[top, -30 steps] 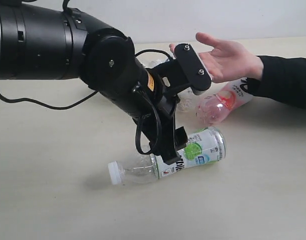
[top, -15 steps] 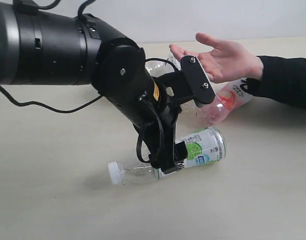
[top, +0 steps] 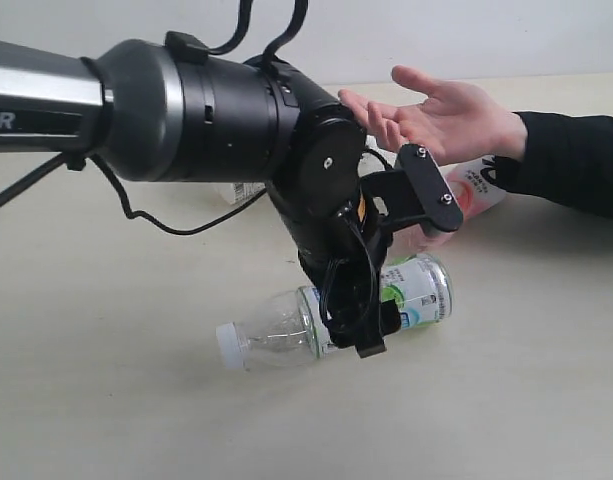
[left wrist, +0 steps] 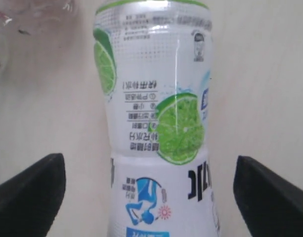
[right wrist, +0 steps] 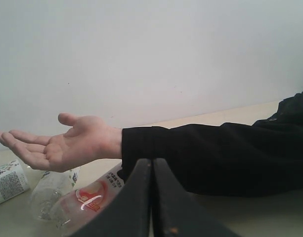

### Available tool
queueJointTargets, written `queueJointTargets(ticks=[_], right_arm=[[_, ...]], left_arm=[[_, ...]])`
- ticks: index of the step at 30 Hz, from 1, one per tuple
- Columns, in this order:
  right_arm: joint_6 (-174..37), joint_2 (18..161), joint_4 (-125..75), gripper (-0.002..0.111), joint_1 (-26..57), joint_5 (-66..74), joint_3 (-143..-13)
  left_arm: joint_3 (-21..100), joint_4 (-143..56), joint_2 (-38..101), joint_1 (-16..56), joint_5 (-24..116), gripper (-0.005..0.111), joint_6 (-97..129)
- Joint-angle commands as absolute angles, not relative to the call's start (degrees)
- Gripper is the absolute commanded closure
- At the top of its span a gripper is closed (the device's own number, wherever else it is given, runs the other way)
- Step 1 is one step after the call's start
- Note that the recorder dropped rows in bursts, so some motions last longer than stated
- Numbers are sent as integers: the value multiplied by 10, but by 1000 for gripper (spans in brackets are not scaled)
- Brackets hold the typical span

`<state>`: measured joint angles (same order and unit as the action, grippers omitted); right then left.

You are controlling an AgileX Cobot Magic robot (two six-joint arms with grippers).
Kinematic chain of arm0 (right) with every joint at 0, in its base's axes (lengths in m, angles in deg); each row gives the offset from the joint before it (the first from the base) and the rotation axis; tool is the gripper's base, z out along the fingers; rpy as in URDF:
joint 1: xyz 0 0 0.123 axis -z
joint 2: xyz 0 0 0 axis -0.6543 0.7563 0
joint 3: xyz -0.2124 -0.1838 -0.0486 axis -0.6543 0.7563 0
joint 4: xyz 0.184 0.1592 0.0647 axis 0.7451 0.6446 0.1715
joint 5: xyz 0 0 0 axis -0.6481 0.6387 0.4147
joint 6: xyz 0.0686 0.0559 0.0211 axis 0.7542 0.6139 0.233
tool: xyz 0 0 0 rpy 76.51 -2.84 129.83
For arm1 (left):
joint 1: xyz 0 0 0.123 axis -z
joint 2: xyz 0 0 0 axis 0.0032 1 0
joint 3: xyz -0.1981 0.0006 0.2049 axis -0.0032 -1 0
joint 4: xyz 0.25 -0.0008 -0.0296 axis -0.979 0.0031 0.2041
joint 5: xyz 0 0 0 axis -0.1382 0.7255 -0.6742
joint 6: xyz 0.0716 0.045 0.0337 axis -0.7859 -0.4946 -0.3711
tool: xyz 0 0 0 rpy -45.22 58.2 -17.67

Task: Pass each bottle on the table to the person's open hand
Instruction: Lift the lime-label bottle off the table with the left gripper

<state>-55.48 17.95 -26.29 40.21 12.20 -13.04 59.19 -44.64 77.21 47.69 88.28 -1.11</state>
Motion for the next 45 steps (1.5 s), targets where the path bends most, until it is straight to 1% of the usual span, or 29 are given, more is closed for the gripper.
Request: queueJointTargets(ticks=[1, 45], right_arm=[[-556, 176, -263, 108, 401, 116, -127], [-555, 176, -263, 108, 401, 116, -127]], left_arm=[[607, -449, 795, 479, 908, 19, -8], [607, -445, 815, 479, 885, 19, -7]])
